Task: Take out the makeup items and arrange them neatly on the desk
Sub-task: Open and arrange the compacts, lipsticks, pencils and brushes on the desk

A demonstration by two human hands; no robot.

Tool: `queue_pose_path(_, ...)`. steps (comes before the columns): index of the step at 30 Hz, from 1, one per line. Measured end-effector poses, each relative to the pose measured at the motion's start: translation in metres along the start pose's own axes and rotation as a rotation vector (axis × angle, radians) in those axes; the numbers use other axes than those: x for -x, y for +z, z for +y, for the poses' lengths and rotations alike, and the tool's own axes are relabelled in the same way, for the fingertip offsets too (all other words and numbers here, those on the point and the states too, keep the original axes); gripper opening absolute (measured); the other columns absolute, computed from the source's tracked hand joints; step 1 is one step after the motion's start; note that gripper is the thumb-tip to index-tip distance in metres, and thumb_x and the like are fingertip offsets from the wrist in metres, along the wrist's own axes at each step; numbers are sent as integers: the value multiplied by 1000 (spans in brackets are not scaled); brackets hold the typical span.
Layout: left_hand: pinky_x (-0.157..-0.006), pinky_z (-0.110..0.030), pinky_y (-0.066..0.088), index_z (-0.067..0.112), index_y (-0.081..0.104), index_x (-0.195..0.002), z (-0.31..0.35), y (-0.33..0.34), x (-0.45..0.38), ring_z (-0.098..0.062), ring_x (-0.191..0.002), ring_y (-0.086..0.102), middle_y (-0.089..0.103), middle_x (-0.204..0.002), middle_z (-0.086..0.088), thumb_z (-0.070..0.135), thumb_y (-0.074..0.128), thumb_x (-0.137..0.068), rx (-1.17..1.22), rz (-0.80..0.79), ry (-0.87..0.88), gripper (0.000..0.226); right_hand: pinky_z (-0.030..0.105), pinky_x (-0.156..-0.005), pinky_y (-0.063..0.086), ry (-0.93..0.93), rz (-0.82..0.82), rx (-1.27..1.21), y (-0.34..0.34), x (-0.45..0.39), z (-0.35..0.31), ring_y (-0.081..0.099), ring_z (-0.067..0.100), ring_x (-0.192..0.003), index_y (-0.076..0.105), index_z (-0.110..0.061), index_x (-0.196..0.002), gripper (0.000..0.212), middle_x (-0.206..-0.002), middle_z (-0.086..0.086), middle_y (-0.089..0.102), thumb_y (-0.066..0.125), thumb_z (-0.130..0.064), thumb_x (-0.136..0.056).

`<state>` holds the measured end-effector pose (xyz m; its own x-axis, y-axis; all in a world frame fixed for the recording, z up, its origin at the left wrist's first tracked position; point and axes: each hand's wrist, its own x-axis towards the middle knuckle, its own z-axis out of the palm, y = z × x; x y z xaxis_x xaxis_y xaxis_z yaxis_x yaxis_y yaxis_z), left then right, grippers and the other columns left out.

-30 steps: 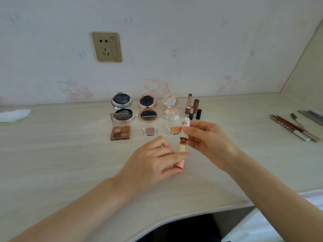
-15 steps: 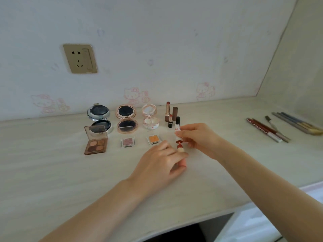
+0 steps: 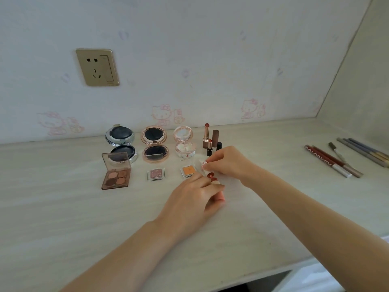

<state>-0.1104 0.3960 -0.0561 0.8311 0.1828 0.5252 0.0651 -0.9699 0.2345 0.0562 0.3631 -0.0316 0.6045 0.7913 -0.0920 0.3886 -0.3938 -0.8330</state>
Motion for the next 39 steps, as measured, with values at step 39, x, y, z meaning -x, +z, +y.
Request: queue_pose_path(39, -77, -34, 50, 21, 70, -96, -11, -5, 10, -14, -83, 53, 64, -81, 8, 26, 65, -84, 59, 24, -21, 14, 28, -65, 47, -44, 113, 236, 15, 3, -5, 61, 19, -79, 72, 0, -86, 35, -84, 14, 70, 69, -33, -78)
